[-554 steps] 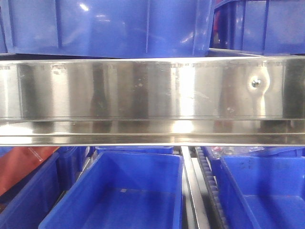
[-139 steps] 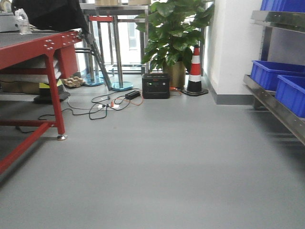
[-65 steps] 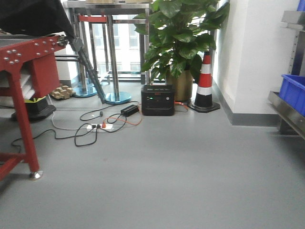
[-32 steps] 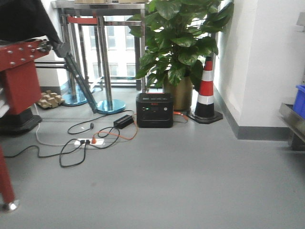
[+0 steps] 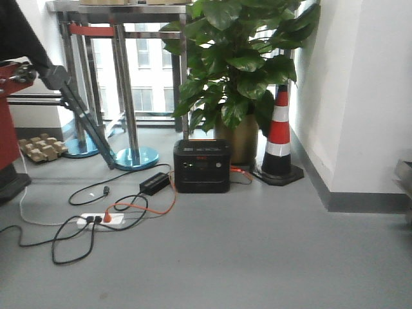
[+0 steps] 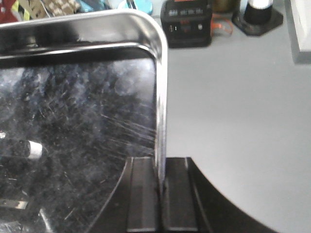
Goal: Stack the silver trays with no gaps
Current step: 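Turn the base toward the second rack of blue bins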
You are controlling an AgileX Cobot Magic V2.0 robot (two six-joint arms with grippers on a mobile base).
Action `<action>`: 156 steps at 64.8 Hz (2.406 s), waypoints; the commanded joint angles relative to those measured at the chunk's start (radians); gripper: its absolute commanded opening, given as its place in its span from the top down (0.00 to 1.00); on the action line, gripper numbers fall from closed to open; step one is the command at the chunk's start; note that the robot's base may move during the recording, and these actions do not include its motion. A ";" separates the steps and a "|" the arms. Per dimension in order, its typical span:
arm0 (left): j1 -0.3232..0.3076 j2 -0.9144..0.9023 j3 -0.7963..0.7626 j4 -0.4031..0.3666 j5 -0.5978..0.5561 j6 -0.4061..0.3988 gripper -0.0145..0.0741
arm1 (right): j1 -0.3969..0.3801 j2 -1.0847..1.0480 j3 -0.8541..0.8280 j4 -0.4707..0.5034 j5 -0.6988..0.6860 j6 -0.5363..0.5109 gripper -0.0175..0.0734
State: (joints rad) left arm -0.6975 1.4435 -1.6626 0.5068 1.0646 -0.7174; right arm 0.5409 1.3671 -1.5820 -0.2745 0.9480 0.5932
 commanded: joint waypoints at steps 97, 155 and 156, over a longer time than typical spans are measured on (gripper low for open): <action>-0.005 -0.008 -0.006 0.087 -0.016 0.014 0.85 | 0.001 -0.011 -0.002 -0.015 -0.291 -0.008 0.89; -0.005 -0.008 -0.006 0.090 -0.016 0.014 0.85 | 0.001 -0.011 -0.002 -0.015 -0.291 -0.008 0.89; -0.005 -0.008 -0.006 0.090 -0.016 0.014 0.85 | 0.001 -0.011 -0.002 -0.015 -0.291 -0.008 0.89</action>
State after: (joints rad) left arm -0.6955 1.4344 -1.6661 0.5928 1.0621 -0.7323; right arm 0.5391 1.3717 -1.5754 -0.2949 0.7496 0.5891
